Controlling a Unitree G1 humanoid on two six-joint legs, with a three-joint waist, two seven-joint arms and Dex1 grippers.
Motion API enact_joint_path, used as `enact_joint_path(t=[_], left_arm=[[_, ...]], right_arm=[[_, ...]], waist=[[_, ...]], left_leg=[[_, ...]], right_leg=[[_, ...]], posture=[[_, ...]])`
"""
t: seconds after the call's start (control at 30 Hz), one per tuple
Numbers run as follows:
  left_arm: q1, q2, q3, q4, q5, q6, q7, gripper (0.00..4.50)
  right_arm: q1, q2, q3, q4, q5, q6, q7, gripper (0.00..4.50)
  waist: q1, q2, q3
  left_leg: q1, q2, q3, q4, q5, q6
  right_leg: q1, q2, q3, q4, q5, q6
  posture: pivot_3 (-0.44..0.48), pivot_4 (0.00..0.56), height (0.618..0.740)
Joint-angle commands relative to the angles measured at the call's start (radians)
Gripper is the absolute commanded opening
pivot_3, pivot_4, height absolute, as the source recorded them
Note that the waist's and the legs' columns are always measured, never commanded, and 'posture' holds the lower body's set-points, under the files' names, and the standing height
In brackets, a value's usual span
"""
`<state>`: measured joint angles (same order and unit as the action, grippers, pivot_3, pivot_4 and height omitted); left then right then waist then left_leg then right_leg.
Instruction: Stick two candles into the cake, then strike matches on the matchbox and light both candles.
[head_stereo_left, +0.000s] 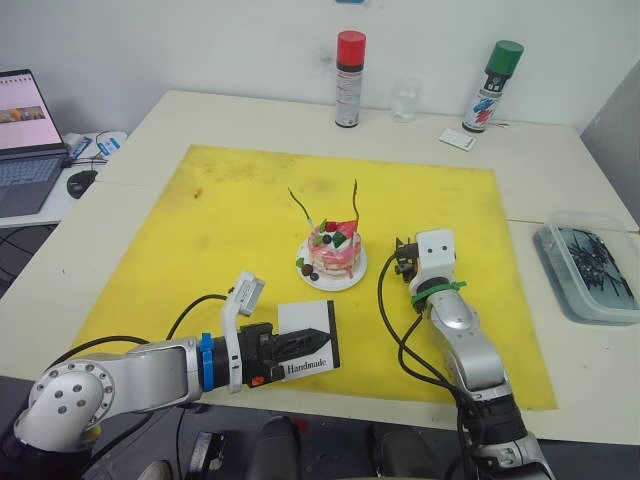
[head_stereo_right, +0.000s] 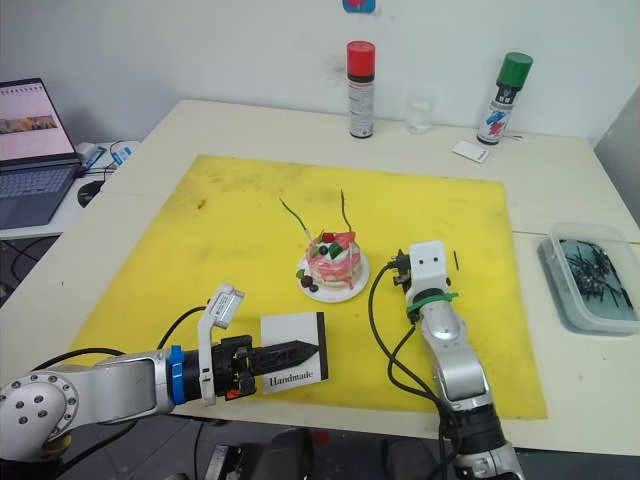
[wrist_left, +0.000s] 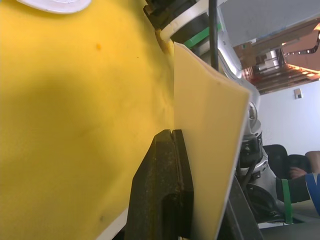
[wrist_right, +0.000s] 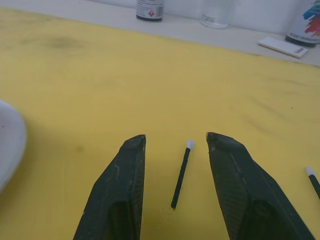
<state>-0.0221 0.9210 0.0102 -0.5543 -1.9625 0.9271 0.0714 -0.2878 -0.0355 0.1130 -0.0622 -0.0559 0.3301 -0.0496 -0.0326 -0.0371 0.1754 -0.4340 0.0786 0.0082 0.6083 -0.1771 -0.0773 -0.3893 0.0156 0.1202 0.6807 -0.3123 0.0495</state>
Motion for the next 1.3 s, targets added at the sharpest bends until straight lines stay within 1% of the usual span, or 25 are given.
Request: enact_joint_path(t=[0.03,0.23,0.37,0.47,0.57,0.6,0.77,0.83,0.9,0.97,1.03,1.07,1.17,1.2,1.27,1.3], left_arm=[[0.001,0.009,-0.004,-0.046,-0.01,-0.026,-0.015,0.0],[-0.009,0.02,-0.005,-0.042,-0.01,-0.038,-0.012,0.0],[-0.018,0.025,-0.007,-0.041,-0.01,-0.039,-0.018,0.0],[-0.023,0.02,-0.013,-0.041,-0.01,-0.043,-0.013,0.0],[-0.03,0.019,-0.018,-0.04,-0.01,-0.044,-0.013,0.0],[-0.032,0.019,-0.02,-0.039,-0.01,-0.045,-0.014,0.0],[-0.06,0.015,-0.035,-0.031,-0.01,-0.046,-0.012,0.0],[-0.072,0.014,-0.044,-0.028,-0.01,-0.046,-0.004,0.0],[-0.089,0.004,-0.054,-0.022,-0.01,-0.051,0.006,0.0],[-0.111,-0.01,-0.064,-0.005,-0.01,-0.053,0.014,0.0],[-0.134,-0.021,-0.072,0.019,-0.01,-0.044,0.015,0.0],[-0.145,-0.028,-0.076,0.031,-0.01,-0.041,0.012,0.0],[-0.194,-0.059,-0.102,0.068,0.011,-0.033,0.01,0.0],[-0.208,-0.072,-0.108,0.083,0.026,-0.032,0.009,0.0],[-0.237,-0.098,-0.117,0.114,0.045,-0.029,0.007,0.0],[-0.255,-0.116,-0.124,0.129,0.055,-0.027,0.005,0.0]], right_arm=[[-0.026,0.032,-0.03,0.033,-0.003,-0.009,-0.04,1.97],[-0.063,0.073,-0.103,0.104,0.006,0.081,-0.105,1.97],[-0.07,0.083,-0.113,0.111,0.012,0.12,-0.101,1.97],[-0.061,0.096,-0.118,0.104,0.027,0.147,-0.09,1.42],[-0.062,0.104,-0.119,0.102,0.035,0.172,-0.085,0.34],[-0.063,0.104,-0.117,0.104,0.034,0.174,-0.083,0.06],[-0.081,0.119,-0.121,0.088,0.049,0.179,-0.079,0.06],[-0.082,0.124,-0.121,0.035,0.066,0.2,-0.066,0.06],[-0.078,0.098,-0.122,-0.079,0.109,0.258,-0.001,0.06],[-0.069,-0.018,-0.108,-0.234,0.18,0.343,0.159,0.06],[-0.052,-0.194,-0.095,-0.368,0.254,0.393,0.35,0.06],[-0.033,-0.3,-0.094,-0.429,0.299,0.405,0.46,0.06],[0.044,-0.608,-0.145,-0.572,0.438,0.349,0.799,0.06],[0.059,-0.672,-0.164,-0.595,0.471,0.32,0.869,0.06],[0.067,-0.761,-0.185,-0.625,0.513,0.282,0.961,0.06],[0.062,-0.787,-0.184,-0.644,0.525,0.274,0.982,0.06]], waist=[[0.0,0.0,0.0],[0.0,0.0,0.0],[0.001,-0.001,0.0],[0.001,-0.002,-0.001],[0.001,-0.003,-0.002],[0.001,-0.003,-0.002],[0.0,-0.003,-0.002],[0.0,-0.003,-0.002],[0.001,-0.002,-0.002],[0.004,0.0,0.0],[0.007,0.001,0.001],[0.008,0.002,0.001],[0.011,0.003,0.002],[0.009,0.003,0.002],[0.001,0.003,0.002],[-0.004,0.003,0.002]], left_leg=[[0.0,0.0,0.0,0.0,0.0,0.0],[0.0,0.0,-0.001,0.001,0.0,0.0],[0.001,0.0,-0.002,0.003,0.001,0.001],[0.002,-0.001,-0.003,0.003,0.001,0.002],[0.002,0.0,-0.003,0.003,0.001,0.002],[0.002,0.0,-0.003,0.003,0.001,0.002],[0.002,0.0,-0.003,0.003,0.001,0.002],[0.002,0.0,-0.003,0.003,0.001,0.002],[0.002,0.0,-0.003,0.003,0.001,0.002],[0.0,0.0,-0.003,0.002,0.001,0.002],[-0.002,-0.001,-0.002,0.002,0.001,0.002],[-0.002,-0.001,-0.001,0.001,0.001,0.002],[-0.002,-0.001,-0.001,-0.001,0.001,0.001],[-0.001,-0.001,-0.002,-0.001,0.0,0.001],[-0.001,0.0,-0.003,-0.002,0.0,0.001],[0.0,0.0,-0.003,-0.002,0.0,0.001]], right_leg=[[0.0,0.0,0.0,0.0,0.0,0.0],[0.001,0.0,-0.001,0.0,0.0,0.0],[0.001,0.0,-0.001,0.0,0.0,-0.001],[0.0,0.0,-0.001,0.0,-0.001,-0.002],[0.0,0.0,-0.001,0.0,-0.001,-0.002],[0.001,0.0,-0.001,0.0,-0.001,-0.003],[0.001,0.0,-0.002,0.0,-0.001,-0.003],[0.001,0.0,-0.002,0.0,-0.001,-0.002],[0.001,0.0,-0.002,0.0,-0.001,-0.002],[0.001,0.0,-0.002,0.0,0.0,-0.001],[0.001,-0.001,-0.002,0.0,0.001,0.001],[0.001,-0.001,-0.001,-0.001,0.001,0.001],[0.001,-0.001,-0.002,-0.001,-0.001,0.002],[0.002,0.0,-0.003,-0.001,-0.002,0.001],[0.002,0.001,-0.003,-0.001,-0.003,0.0],[0.002,0.001,-0.003,0.0,-0.003,0.0]], posture=[[0.0,0.15,0.74],[0.0,0.15,0.74],[0.0,0.15,0.74],[0.0,0.15,0.74],[0.0,0.15,0.74],[0.0,0.15,0.74],[0.0,0.15,0.74],[0.0,0.15,0.74],[0.0,0.15,0.74],[0.0,0.15,0.74],[0.0,0.15,0.74],[0.0,0.15,0.74],[0.0,0.15,0.74],[0.0,0.15,0.74],[0.0,0.15,0.74],[0.0,0.15,0.74]])
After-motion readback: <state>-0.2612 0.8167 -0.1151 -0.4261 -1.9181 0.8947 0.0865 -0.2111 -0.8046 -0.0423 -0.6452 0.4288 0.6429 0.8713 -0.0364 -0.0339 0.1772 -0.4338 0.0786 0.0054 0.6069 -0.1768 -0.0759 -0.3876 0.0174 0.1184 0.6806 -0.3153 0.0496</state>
